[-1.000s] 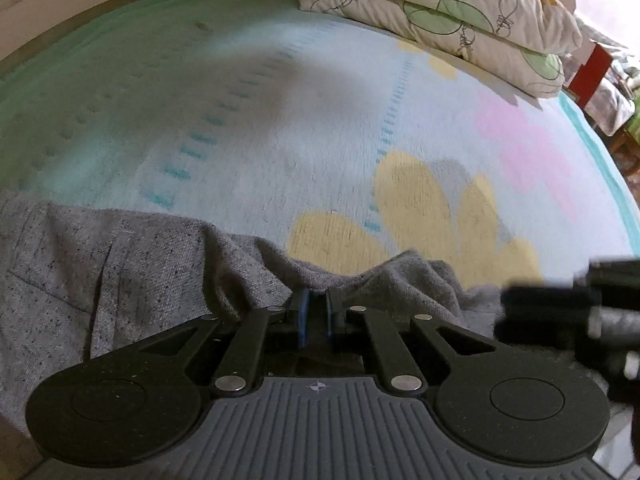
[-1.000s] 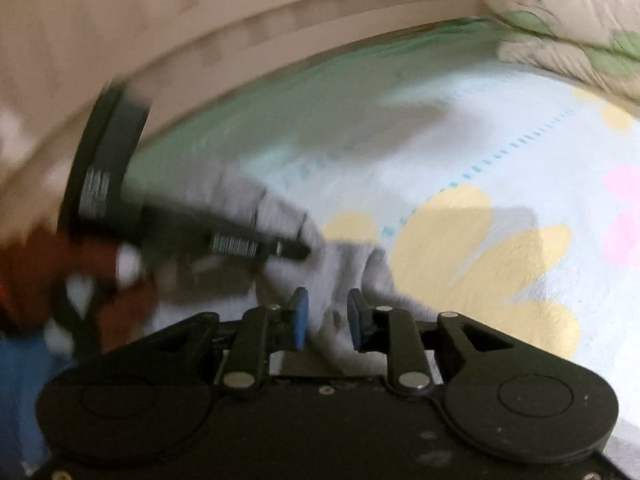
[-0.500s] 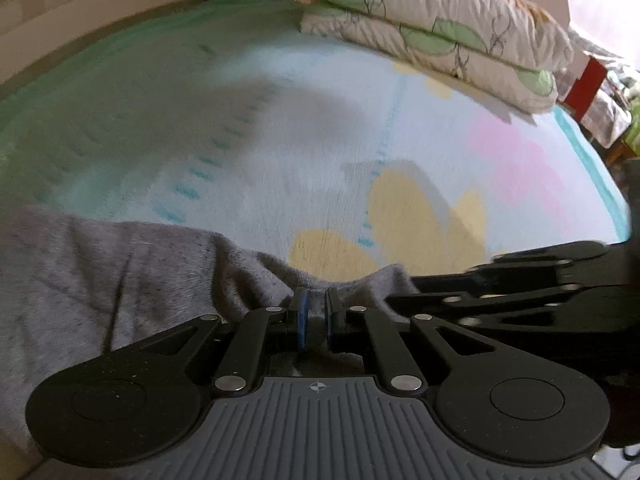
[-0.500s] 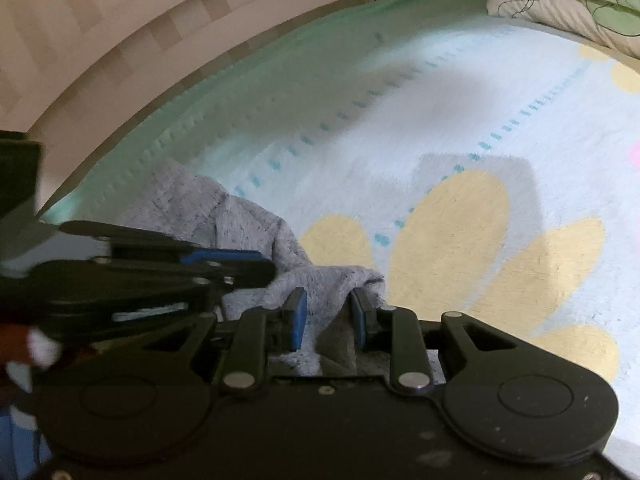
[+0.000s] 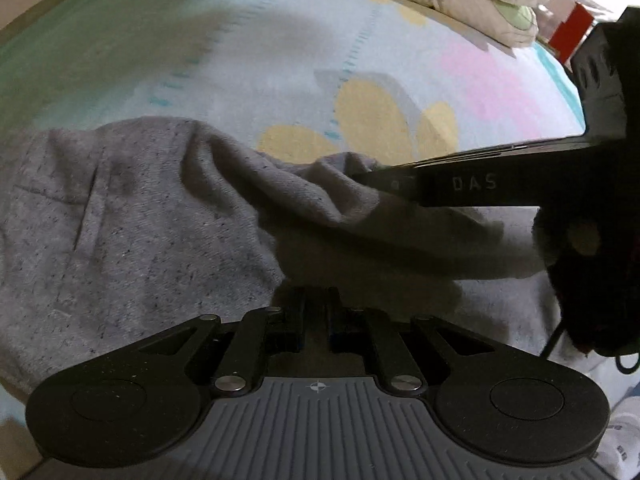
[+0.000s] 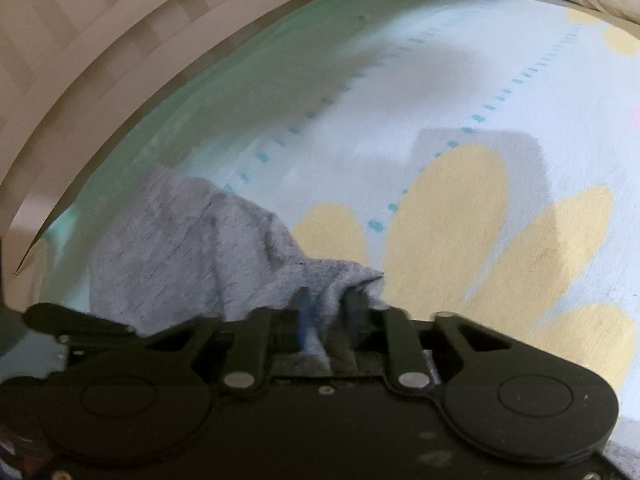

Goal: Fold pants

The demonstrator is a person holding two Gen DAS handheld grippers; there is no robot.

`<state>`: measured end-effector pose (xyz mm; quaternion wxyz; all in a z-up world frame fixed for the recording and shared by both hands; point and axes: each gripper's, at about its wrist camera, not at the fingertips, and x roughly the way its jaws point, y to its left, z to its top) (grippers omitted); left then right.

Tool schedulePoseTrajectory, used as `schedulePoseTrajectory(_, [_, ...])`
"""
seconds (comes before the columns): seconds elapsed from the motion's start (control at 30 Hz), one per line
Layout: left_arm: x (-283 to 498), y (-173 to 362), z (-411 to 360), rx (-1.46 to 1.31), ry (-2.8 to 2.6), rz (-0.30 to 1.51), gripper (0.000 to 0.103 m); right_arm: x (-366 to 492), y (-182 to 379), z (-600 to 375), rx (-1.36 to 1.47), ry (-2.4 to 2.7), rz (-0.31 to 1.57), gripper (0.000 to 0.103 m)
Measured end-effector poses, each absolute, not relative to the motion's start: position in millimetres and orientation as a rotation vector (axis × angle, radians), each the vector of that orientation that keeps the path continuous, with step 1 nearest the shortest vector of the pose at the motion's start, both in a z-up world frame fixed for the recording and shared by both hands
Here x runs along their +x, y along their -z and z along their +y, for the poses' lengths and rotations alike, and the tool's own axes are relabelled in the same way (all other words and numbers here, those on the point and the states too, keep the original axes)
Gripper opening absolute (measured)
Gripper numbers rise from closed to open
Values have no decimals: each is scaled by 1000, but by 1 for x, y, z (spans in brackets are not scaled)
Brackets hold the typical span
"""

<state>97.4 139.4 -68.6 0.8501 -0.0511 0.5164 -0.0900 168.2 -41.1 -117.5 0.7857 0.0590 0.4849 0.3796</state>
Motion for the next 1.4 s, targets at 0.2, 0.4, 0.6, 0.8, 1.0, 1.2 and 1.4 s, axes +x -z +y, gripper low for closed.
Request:
schedulePoseTrajectory(0.2, [97,71,140,-118,190,1090,9,173,80,-40,-2,-776,833,2])
schedulePoseTrajectory(0.4, [96,74,135,-89,191,1084,9,214,91,-23,-58,-746,869,2])
schedulePoseTrajectory(0.6, [95,71,142,-140,192,1070,9,218,126,-13,-93,-712,915,2])
schedulePoseTrajectory(0.8, [127,46,160,-154,114,951,9,210,118,-16,-130,-709,886,2])
schedulePoseTrajectory(1.0, [160,53,194,-188,-10,939,9,196,106,-21,-114,-671,823,2])
schedulePoseTrajectory(1.2, [151,71,234,-395,11,926,7,173,99,-32,-115,-658,765,2])
schedulePoseTrajectory(1.4, [151,70,215,-270,12,901,7,185,109,-23,-124,-624,789,2])
